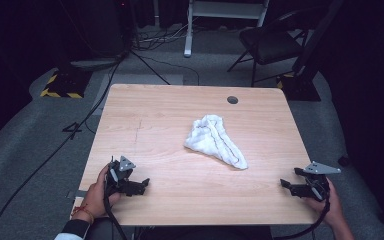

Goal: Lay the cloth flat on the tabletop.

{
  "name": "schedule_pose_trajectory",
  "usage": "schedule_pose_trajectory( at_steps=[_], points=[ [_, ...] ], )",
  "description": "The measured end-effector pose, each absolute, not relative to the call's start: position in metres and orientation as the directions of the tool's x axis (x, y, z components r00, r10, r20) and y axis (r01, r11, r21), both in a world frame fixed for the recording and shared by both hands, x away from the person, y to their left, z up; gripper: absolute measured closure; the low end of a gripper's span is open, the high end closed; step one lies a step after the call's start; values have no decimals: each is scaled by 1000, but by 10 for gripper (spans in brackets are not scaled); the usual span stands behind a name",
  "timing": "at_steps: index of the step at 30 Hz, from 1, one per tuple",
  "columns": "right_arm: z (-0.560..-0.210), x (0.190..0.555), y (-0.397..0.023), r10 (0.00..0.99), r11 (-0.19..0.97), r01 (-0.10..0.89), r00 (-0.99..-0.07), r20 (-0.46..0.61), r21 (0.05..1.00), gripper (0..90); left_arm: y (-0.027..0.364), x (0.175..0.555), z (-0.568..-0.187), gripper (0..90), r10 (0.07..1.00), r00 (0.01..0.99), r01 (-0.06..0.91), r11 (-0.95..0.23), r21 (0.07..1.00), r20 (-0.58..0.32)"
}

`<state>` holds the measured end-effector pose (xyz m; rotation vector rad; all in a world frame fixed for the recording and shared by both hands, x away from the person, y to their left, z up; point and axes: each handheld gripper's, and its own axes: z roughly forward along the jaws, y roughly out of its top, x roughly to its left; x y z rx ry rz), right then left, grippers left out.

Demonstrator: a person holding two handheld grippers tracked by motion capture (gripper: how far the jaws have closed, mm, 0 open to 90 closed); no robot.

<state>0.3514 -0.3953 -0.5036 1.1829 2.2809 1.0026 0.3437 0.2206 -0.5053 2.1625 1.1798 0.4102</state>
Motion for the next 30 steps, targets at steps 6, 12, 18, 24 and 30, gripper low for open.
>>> schedule_pose_trajectory(
  at_steps=[6, 12, 18, 24, 30],
  points=[
    [-504, 353, -395, 815, 399, 549, -580, -9, 734, 151, 220, 349, -505, 0, 815, 579, 621, -424, 659, -21],
    [-503, 358, -395, 786, 433, 532, -618, -15, 728, 140, 217, 354, -505, 0, 795, 606, 605, -447, 659, -16],
    [-496, 369, -399, 807, 439, 591, -591, -8, 677, 165, 207, 355, -501, 44, 779, 627, 599, -472, 647, -14],
    [-481, 385, -381, 791, 458, 536, -610, -49, 710, 292, 198, 359, -497, 181, 674, 738, 502, -554, 664, 4],
    [-466, 404, -353, 741, 483, 486, -670, -45, 728, 369, 175, 375, -490, 198, 662, 749, 479, -544, 689, 2]
  ],
)
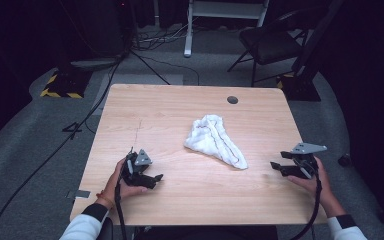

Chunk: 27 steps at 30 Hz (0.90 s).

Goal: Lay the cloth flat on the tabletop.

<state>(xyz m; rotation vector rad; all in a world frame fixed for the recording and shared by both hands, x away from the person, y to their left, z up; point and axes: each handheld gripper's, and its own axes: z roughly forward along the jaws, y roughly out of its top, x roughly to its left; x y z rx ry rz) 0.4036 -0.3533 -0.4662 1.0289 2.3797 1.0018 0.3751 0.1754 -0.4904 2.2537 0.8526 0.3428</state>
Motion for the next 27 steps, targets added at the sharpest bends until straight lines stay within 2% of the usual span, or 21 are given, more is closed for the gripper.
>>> schedule_pose_trajectory(
  at_steps=[4, 6, 11, 15, 19, 24, 26, 27],
  points=[
    [-461, 419, -327, 704, 478, 465, -710, -9, 745, 417, 148, 391, -482, 211, 626, 780, 437, -547, 714, 2],
    [-464, 429, -305, 678, 524, 439, -733, -47, 730, 421, 132, 399, -478, 236, 598, 801, 414, -561, 717, 6],
    [-475, 438, -284, 658, 572, 423, -748, -85, 703, 431, 85, 413, -471, 244, 530, 847, 343, -599, 723, 38],
    [-482, 443, -272, 637, 584, 415, -767, -77, 697, 451, 52, 424, -467, 256, 495, 867, 308, -620, 722, 56],
    [-487, 444, -262, 620, 601, 408, -781, -78, 687, 465, 29, 435, -461, 260, 483, 875, 294, -582, 758, 31],
    [-490, 445, -258, 612, 597, 415, -789, -54, 687, 518, 2, 447, -467, 263, 475, 879, 283, -590, 756, 42],
    [-491, 445, -259, 615, 584, 427, -788, -34, 690, 541, -4, 452, -472, 295, 485, 873, 293, -594, 749, 43],
    [-491, 444, -259, 616, 584, 430, -787, -30, 688, 541, -6, 454, -475, 362, 486, 873, 295, -609, 736, 53]
  ],
)
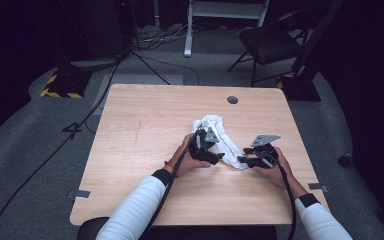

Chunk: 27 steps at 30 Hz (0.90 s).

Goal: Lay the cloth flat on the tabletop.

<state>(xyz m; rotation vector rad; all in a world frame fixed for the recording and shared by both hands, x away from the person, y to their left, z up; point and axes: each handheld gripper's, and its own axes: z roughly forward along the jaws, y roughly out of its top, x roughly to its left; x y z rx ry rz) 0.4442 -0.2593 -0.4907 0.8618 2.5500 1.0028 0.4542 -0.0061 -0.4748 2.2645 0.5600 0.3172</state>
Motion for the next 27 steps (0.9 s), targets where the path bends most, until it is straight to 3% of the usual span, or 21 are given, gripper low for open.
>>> schedule_pose_trajectory(
  at_steps=[1, 4, 8, 15, 27],
  points=[
    [-490, 443, -259, 612, 590, 430, -790, -31, 684, 545, -8, 456, -478, 449, 493, 868, 304, -618, 725, 56],
    [-490, 442, -258, 597, 597, 429, -802, -18, 678, 545, -5, 459, -482, 523, 482, 875, 315, -638, 702, 46],
    [-489, 437, -256, 580, 609, 422, -814, -15, 672, 578, 4, 459, -479, 709, 434, 899, 283, -667, 689, 51],
    [-488, 427, -251, 557, 636, 386, -829, -52, 669, 653, 23, 443, -471, 780, 380, 923, 243, -698, 674, 61],
    [-486, 397, -246, 516, 663, 371, -856, -38, 650, 644, 47, 401, -475, 815, 329, 942, 212, -740, 638, 68]
  ],
)
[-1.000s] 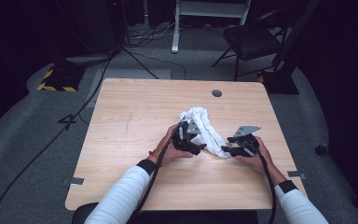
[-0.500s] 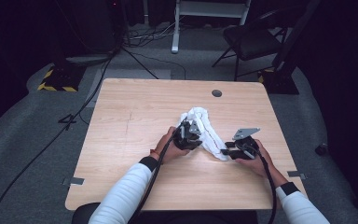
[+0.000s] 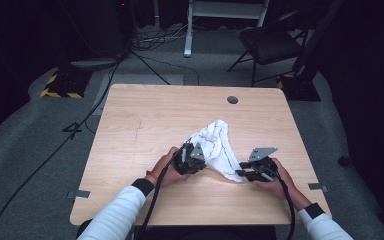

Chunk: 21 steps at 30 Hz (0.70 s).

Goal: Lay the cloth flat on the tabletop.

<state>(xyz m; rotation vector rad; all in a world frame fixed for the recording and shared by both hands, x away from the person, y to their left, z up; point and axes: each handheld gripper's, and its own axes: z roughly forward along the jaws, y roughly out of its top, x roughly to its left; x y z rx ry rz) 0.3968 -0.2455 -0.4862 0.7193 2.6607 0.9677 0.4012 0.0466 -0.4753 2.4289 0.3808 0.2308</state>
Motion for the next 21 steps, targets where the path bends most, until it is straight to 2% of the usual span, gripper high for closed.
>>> schedule_pose_trajectory(
  at_steps=[4, 8, 10, 11, 14, 15, 17, 19, 21],
  points=[
    [-487, 385, -244, 506, 664, 366, -862, -31, 652, 628, 51, 388, -478, 809, 320, 945, 209, -746, 632, 64],
    [-487, 376, -244, 505, 666, 366, -862, -32, 650, 595, 56, 378, -477, 764, 320, 946, 217, -737, 640, 49],
    [-487, 372, -245, 513, 659, 373, -858, -27, 653, 556, 59, 374, -475, 686, 326, 944, 211, -725, 656, 57],
    [-487, 372, -245, 513, 659, 373, -858, -27, 653, 556, 60, 371, -473, 686, 325, 943, 202, -716, 669, 64],
    [-487, 372, -246, 522, 662, 374, -852, -42, 650, 497, 61, 369, -465, 602, 339, 939, 203, -688, 696, 61],
    [-486, 373, -246, 522, 665, 371, -851, -49, 648, 462, 60, 369, -464, 531, 349, 936, 211, -680, 702, 57],
    [-486, 374, -246, 521, 666, 369, -852, -49, 649, 454, 56, 372, -459, 521, 358, 933, 218, -660, 719, 45],
    [-485, 374, -247, 525, 664, 366, -849, -59, 652, 449, 49, 375, -455, 439, 376, 925, 218, -659, 720, 64],
    [-482, 375, -249, 532, 658, 361, -844, -70, 661, 443, 40, 380, -451, 404, 388, 919, 223, -647, 729, 64]
  ],
)
